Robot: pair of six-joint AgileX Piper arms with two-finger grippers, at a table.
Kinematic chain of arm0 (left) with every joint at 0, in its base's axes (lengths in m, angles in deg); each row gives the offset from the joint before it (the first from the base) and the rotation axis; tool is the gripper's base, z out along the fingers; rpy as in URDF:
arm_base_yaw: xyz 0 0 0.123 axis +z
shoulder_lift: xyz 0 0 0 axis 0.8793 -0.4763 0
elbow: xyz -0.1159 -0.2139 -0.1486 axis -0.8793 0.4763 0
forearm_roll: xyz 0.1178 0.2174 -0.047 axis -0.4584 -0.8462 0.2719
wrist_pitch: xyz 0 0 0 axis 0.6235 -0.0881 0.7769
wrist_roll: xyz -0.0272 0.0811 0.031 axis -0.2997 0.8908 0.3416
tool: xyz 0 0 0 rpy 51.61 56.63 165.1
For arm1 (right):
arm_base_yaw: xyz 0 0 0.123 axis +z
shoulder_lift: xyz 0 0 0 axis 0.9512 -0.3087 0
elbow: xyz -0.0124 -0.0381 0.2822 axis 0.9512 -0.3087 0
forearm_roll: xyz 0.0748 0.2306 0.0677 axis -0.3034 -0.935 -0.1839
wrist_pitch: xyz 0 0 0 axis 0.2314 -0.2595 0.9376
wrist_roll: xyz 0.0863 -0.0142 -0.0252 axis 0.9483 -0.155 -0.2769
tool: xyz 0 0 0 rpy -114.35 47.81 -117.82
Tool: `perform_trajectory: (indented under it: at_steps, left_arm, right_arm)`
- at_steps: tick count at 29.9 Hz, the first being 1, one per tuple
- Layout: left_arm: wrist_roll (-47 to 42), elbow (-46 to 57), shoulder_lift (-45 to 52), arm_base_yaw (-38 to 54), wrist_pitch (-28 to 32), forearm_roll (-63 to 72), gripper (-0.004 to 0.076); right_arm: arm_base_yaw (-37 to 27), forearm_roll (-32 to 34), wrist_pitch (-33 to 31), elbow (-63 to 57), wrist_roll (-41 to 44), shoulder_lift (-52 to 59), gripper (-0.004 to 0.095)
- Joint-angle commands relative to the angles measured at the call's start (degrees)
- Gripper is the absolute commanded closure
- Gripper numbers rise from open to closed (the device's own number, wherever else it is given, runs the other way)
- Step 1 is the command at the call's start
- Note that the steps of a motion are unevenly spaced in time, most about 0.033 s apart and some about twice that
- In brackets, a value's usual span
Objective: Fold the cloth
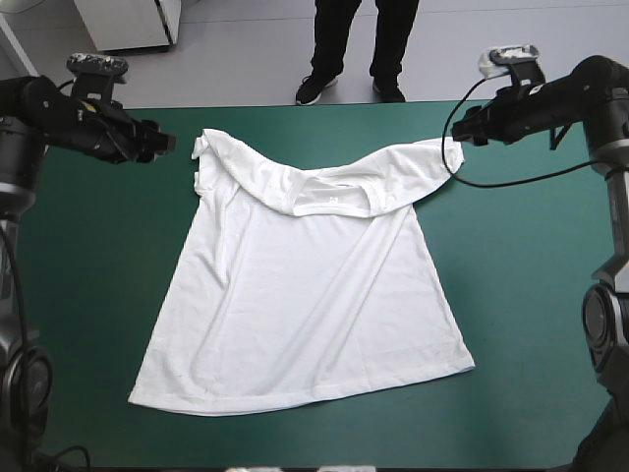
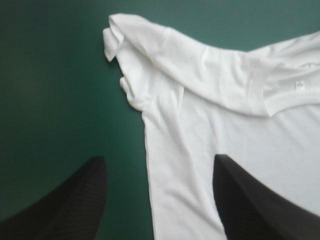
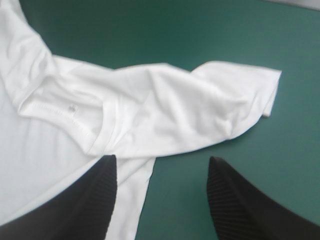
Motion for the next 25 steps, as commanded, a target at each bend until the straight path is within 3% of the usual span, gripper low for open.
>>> perform_trajectory:
  at_steps: [1, 8, 14, 18, 25]
  left_arm:
    - [-1.2, 9.4, 10.2, -0.1, -1.9, -1.6, 0.0269]
    - [-1.3, 35.2, 24.3, -0.4, -1.7, -3.4, 0.0269]
    - [-3.6, 50.0, 32.2, -4.2, -2.0, -7.5, 0.0269]
    - [-3.9, 56.8, 33.7, -4.4, -2.0, -7.9, 0.0269]
    - [-4.1, 62.7, 33.7, -4.7, 0.6, -9.3, 0.0269]
  right_arm:
    - [4.2, 2.6, 0.7, -6.5, 0.5, 8.1, 0.0399]
    - [12.8, 11.3, -0.2, -25.5, 2.4, 16.7, 0.0399]
    - [16.4, 15.7, -1.4, -36.6, 4.0, 22.7, 0.0399]
    - [17.8, 19.1, -1.1, -41.4, 5.1, 26.7, 0.0399]
    - [17.8, 19.3, -0.1, -44.6, 5.5, 31.2, 0.0399]
